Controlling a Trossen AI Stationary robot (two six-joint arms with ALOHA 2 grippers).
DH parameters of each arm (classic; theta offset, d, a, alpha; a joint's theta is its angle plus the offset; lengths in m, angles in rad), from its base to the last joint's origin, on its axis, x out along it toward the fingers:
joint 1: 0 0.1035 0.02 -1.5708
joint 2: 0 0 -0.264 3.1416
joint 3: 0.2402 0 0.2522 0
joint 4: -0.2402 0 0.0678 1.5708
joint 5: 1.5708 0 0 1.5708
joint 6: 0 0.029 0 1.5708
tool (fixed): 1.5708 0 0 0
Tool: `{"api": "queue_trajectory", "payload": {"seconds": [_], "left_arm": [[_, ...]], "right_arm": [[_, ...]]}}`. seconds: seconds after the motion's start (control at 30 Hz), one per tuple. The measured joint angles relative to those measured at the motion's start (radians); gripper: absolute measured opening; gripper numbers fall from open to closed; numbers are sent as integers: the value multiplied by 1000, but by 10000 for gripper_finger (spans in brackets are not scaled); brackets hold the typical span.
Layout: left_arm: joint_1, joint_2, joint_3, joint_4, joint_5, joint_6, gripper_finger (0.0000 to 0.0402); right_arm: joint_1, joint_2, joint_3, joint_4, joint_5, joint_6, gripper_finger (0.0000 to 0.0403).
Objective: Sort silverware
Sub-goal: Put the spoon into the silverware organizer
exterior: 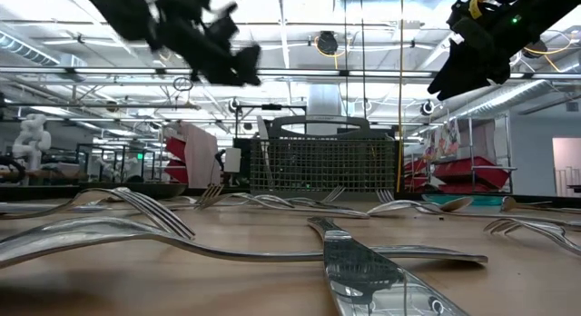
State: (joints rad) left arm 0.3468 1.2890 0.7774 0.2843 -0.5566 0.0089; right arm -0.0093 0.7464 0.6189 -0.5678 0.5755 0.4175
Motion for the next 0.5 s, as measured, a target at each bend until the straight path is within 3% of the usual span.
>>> {"api": "queue_trajectory", "payload": {"seconds": [0.13,0.27,0.37,0.5], "left_arm": [[-96,-205,72,-527,-56,-319,212],[-183,-330,89,-935,1,-624,212],[-267,-356,76,-1139,68,-582,212],[-375,-353,34,-1198,137,-253,212]], "right_arm": [[0,0,0,0,0,9,263],[0,0,0,0,0,9,263],[0,0,0,0,0,6,263],[0,0,0,3,0,-11,263]]}}
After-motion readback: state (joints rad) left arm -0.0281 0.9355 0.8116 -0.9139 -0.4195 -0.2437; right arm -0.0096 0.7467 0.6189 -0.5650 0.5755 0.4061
